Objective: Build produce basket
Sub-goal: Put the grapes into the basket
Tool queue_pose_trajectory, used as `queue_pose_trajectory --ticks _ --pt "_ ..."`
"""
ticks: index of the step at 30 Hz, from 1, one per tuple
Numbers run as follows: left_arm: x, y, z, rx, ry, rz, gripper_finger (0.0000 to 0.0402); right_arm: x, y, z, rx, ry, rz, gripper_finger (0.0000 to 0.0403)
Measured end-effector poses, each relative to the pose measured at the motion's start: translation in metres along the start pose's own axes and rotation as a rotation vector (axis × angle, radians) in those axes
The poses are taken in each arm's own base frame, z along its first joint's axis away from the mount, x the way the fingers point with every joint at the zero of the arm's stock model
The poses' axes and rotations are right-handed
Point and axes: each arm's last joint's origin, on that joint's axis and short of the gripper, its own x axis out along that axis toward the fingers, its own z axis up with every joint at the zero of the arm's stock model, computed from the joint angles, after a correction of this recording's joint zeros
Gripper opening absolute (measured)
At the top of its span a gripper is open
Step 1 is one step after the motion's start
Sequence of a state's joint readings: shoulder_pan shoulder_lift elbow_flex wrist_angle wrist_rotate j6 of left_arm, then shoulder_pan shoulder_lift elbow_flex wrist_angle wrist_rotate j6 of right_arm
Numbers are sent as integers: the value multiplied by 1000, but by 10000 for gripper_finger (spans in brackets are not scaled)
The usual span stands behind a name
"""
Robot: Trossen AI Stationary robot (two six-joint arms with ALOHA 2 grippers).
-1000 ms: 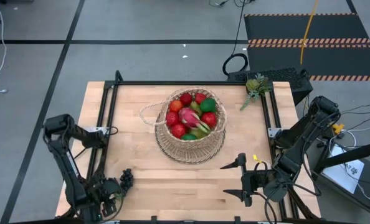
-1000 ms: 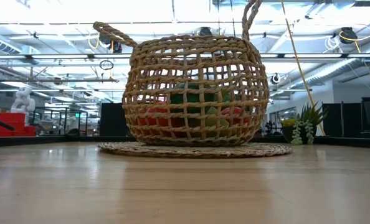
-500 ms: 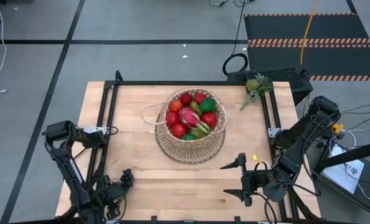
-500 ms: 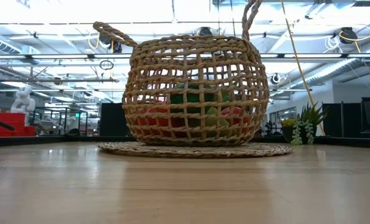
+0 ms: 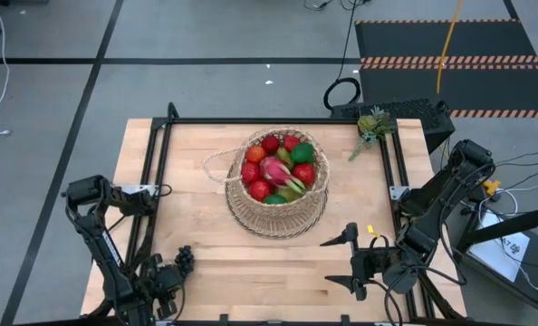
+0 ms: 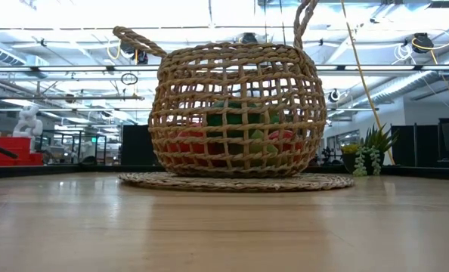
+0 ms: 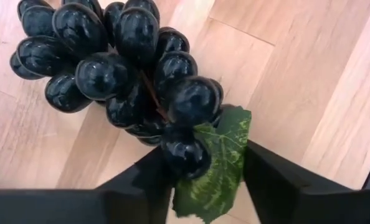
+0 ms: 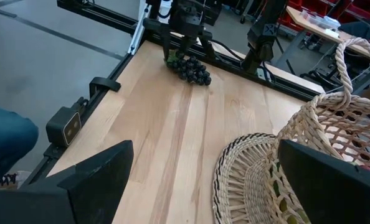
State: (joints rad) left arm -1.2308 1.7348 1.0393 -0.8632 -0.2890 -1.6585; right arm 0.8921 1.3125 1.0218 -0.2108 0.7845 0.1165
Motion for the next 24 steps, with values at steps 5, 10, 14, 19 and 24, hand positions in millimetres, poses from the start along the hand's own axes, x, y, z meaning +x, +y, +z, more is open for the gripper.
queue_pose_trajectory --ticks 5,10,14,19,24 --pt "0 0 0 3 1 -5 119 0 0 0 -3 2 0 393" --pt "0 0 1 25 2 0 47 0 0 0 -3 2 0 393" --pt "2 1 7 47 -1 16 10 0 0 0 -3 2 0 393" --pt "6 2 21 76 -7 42 16 0 0 0 -8 2 -2 393" --pt "8 3 37 132 -11 52 7 0 0 0 -8 2 -3 393"
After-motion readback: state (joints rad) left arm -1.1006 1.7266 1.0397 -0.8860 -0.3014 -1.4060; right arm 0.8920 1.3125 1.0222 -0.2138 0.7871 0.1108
